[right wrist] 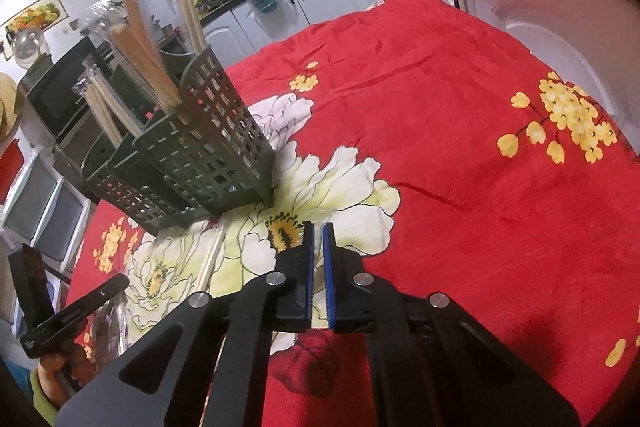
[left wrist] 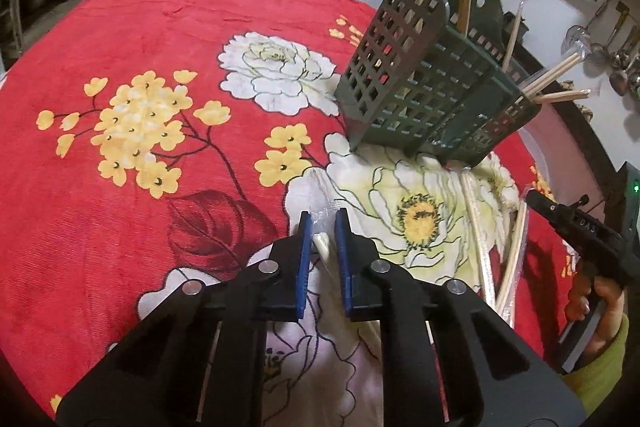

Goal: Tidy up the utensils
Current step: 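Close the left gripper on a chopstick while the right gripper closes on another, then lift the chopsticks in both grippers up over the green caddy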

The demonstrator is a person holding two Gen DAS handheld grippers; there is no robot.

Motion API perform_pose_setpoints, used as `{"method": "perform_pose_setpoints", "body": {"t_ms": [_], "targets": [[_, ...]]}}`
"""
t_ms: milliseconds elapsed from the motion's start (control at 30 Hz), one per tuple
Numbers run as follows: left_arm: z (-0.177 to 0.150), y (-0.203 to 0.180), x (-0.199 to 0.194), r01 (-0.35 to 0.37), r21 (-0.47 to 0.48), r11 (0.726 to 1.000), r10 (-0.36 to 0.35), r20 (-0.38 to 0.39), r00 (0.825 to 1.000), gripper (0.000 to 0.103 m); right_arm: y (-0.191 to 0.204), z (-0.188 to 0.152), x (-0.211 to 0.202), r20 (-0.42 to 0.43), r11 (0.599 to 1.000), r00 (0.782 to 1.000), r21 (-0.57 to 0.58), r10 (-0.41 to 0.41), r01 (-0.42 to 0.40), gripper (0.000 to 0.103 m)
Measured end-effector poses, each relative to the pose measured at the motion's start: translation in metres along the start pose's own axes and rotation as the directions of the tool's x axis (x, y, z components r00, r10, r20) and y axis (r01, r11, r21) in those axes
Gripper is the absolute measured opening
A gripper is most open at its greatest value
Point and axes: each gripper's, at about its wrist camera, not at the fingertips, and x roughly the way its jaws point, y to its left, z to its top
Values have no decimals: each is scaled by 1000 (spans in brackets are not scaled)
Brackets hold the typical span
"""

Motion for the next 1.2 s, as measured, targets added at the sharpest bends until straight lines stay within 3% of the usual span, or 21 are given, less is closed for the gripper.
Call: {"method": "perform_pose_setpoints", "body": {"t_ms": [600, 1200], "targets": [[24, -38, -52, 97, 71, 993, -106, 144, 984, 6, 47, 11, -59, 130, 979, 983, -175, 131, -107, 1], [56, -88, -100, 174, 205, 963, -223, 249, 943, 3, 107, 17, -107, 187, 923, 945, -331, 269, -198, 1]]}}
